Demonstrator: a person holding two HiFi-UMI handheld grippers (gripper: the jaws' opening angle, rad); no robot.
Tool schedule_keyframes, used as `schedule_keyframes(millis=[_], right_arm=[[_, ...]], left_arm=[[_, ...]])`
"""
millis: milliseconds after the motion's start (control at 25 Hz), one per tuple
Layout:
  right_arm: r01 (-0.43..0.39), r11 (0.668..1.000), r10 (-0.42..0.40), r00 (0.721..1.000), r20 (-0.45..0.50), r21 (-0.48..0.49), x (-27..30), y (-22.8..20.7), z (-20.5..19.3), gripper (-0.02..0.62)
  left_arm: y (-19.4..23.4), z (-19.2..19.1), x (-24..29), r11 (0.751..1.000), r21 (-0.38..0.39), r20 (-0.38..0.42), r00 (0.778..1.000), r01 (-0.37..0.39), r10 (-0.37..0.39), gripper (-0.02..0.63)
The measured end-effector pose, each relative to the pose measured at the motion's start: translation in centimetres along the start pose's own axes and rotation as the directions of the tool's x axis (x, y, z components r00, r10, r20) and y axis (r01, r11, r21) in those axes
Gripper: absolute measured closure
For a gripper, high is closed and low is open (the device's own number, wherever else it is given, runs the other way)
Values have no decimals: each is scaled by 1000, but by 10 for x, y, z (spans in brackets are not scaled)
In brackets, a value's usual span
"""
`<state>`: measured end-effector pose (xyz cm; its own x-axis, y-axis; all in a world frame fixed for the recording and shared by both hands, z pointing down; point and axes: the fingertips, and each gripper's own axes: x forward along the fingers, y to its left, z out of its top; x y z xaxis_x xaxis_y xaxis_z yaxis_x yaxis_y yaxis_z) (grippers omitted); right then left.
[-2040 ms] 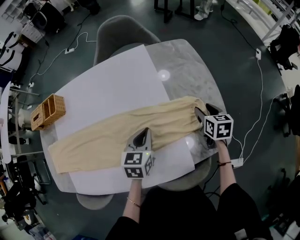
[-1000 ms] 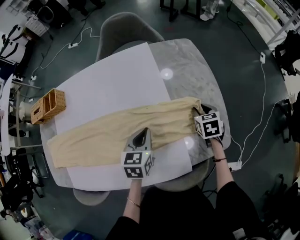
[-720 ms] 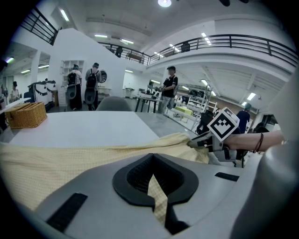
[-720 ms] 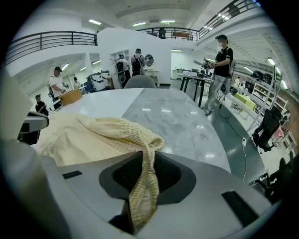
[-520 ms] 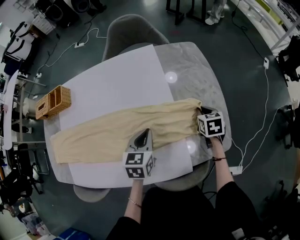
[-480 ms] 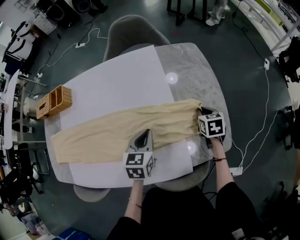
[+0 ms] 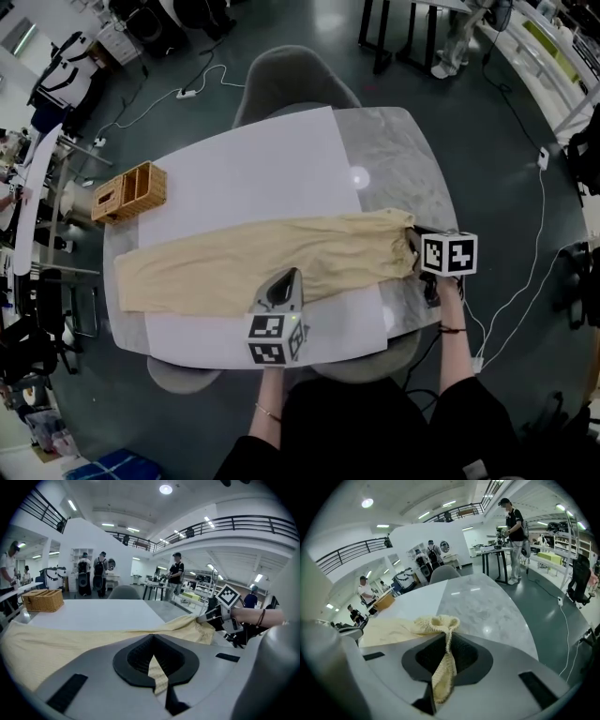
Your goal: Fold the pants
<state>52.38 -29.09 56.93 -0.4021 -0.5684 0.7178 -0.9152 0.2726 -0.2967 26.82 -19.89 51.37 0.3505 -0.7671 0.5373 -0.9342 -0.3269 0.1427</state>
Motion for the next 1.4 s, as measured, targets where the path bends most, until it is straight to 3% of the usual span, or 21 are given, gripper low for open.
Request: schedule_keyframes(millis=[520, 800, 1400], right_arm=[[-184, 974, 178, 982, 57, 132, -40, 71, 33, 551], [-254, 954, 239, 965, 106, 160, -49, 121, 47, 551], [-247, 955, 208, 952, 224, 162, -44, 262, 67, 551]], left_arm=[[28, 8, -63, 996, -17, 90, 992, -83, 84, 598], [68, 8, -101, 991, -47, 136, 982, -126, 131, 598], [178, 0, -182, 995, -57, 173, 981, -78, 87, 598]])
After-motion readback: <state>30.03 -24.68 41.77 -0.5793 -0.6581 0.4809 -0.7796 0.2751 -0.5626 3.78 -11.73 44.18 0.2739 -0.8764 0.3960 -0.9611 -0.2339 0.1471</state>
